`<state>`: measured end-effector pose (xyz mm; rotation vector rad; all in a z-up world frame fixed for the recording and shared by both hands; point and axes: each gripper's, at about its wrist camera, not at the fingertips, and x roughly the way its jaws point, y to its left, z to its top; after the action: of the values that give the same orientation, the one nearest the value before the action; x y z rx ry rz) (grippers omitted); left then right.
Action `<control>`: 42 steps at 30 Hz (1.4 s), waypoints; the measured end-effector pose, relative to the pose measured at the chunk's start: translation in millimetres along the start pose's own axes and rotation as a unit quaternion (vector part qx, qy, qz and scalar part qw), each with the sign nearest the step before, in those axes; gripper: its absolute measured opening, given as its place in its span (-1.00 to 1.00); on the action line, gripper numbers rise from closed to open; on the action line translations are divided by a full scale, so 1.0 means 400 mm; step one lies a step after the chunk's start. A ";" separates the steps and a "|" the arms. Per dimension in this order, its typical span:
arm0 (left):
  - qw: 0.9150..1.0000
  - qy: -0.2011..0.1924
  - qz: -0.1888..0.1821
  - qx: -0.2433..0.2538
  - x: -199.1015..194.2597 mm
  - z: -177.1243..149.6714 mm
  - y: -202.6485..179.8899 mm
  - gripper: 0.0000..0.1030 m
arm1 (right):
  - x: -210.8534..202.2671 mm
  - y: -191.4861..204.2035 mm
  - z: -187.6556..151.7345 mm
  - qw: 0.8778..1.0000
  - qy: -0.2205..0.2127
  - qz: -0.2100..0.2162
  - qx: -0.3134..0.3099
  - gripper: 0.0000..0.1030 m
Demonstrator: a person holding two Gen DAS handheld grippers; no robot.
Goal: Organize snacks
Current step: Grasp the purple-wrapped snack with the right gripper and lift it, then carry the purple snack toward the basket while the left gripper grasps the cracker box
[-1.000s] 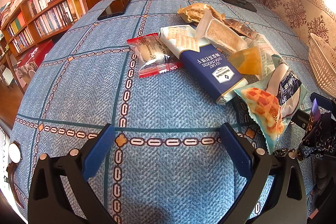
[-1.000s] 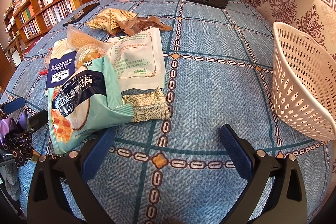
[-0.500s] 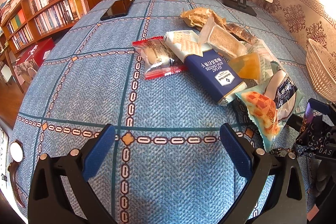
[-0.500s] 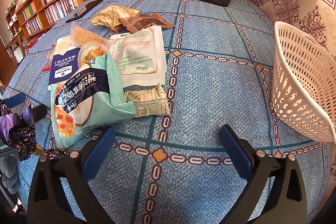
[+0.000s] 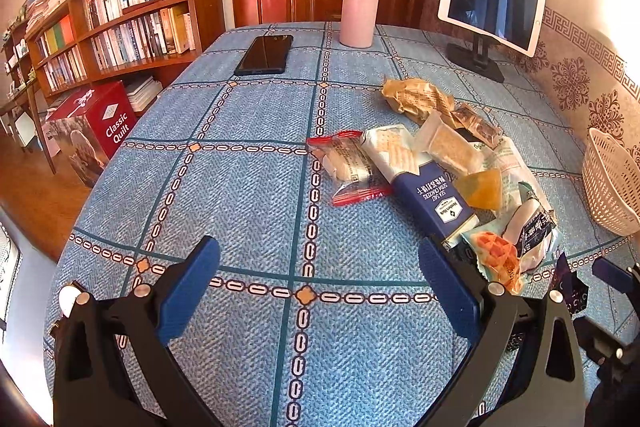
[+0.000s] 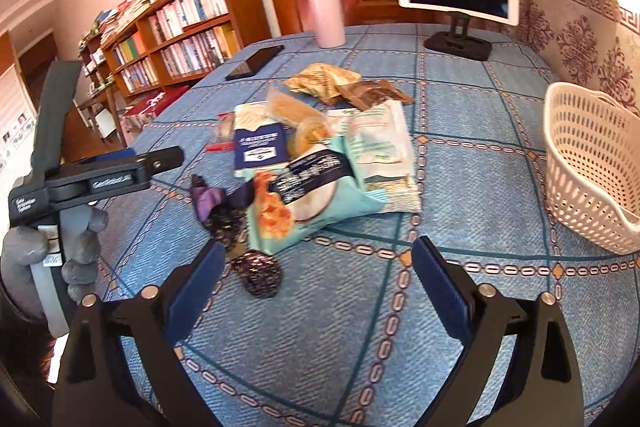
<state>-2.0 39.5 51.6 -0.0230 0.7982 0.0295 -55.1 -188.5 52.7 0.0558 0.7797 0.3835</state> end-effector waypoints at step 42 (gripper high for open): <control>0.998 0.065 0.005 -0.021 0.154 0.084 -0.142 0.79 | 0.013 -0.033 -0.020 1.000 0.001 0.018 0.013 -0.42</control>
<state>67.0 -15.1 31.3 -0.0601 0.9272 0.0549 -53.2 -199.8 41.0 0.0937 0.7867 0.4084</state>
